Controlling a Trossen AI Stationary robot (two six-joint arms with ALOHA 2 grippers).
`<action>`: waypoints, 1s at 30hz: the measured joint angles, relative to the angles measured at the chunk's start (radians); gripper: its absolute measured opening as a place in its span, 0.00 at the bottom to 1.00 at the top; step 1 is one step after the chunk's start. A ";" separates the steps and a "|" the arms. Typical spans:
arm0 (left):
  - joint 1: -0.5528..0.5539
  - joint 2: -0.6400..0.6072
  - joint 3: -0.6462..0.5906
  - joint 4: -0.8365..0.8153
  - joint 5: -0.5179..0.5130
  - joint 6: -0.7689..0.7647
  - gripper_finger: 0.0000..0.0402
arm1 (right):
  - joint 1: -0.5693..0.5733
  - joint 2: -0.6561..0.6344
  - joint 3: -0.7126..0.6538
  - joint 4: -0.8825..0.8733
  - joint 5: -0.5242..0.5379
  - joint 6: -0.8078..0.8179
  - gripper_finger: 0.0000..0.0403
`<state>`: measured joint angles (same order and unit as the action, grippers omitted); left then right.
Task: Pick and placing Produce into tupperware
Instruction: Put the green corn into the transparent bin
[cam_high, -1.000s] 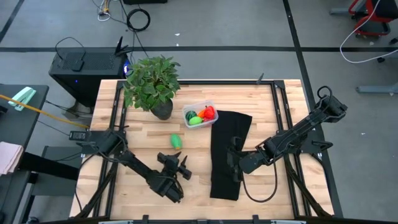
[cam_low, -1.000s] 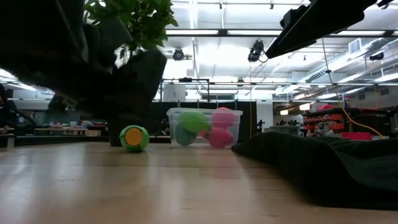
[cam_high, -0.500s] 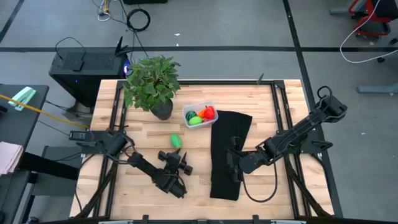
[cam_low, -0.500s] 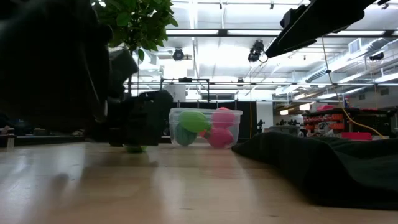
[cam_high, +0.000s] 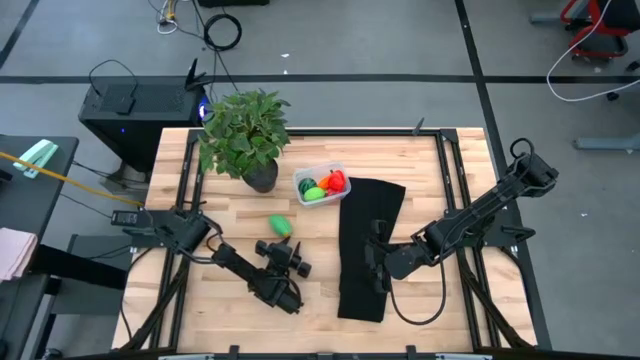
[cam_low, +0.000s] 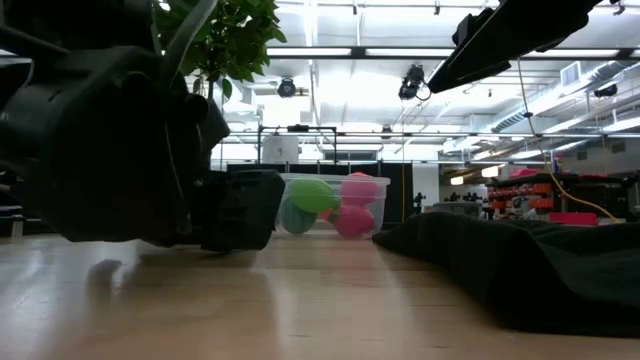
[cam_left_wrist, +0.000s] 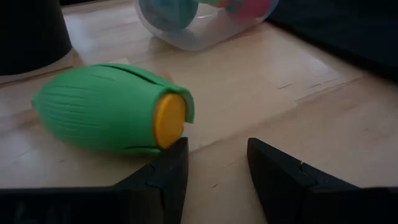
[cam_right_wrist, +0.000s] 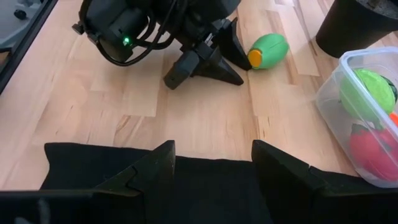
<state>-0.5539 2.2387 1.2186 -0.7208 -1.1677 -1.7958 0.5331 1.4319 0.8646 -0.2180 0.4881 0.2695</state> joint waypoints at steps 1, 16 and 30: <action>0.002 0.000 0.000 0.000 0.000 0.000 0.43 | 0.000 0.000 0.000 0.000 0.000 0.000 0.55; 0.021 0.000 0.000 -0.011 0.001 0.002 0.43 | 0.000 0.000 0.000 0.000 0.000 -0.002 0.55; 0.012 0.000 0.000 -0.017 0.009 0.041 0.21 | 0.000 0.000 0.000 0.000 0.000 -0.003 0.55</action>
<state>-0.5421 2.2384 1.2190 -0.7373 -1.1584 -1.7551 0.5328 1.4319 0.8646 -0.2180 0.4885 0.2668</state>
